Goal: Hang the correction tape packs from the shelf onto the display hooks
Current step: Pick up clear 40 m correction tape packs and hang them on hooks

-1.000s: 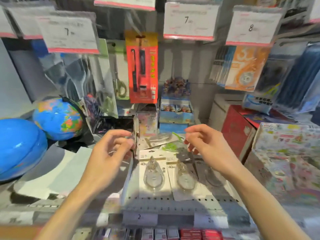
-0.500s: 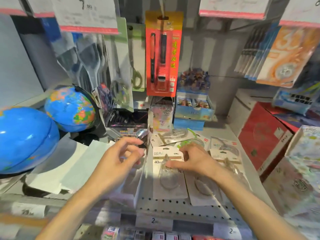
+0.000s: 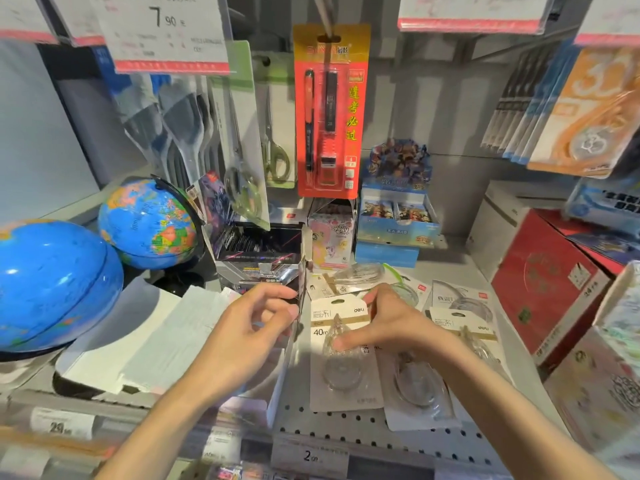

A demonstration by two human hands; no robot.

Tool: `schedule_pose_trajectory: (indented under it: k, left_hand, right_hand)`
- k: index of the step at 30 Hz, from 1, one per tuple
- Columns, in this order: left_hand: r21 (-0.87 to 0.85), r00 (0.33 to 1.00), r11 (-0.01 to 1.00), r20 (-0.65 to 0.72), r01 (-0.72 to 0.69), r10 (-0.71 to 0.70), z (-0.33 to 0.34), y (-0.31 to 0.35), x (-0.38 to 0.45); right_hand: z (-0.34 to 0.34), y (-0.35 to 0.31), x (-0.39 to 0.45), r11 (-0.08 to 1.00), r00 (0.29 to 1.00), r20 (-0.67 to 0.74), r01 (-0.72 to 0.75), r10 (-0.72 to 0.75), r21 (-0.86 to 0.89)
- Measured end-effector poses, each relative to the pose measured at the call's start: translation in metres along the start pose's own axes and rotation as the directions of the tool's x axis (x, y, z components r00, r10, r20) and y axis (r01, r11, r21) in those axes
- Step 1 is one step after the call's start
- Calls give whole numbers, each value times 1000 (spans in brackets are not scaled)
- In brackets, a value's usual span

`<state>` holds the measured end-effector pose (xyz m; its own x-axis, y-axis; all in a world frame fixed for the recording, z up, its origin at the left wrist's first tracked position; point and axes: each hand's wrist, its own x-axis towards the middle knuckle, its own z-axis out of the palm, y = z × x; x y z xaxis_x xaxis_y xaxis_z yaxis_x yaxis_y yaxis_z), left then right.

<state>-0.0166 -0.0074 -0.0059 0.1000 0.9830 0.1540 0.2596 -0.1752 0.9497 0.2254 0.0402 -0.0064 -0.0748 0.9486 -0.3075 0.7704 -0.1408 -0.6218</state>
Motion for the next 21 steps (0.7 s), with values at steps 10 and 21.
schedule_pose_trajectory:
  k: [10, 21]
  left_hand:
    - [-14, 998, 999, 49, 32, -31, 6, -4, 3]
    - [-245, 978, 966, 208, 83, -31, 41, 19, 25]
  right_hand:
    - [-17, 14, -20, 824, 996, -79, 80, -42, 561]
    - [-42, -2, -34, 606, 953, -254, 303, -168, 736]
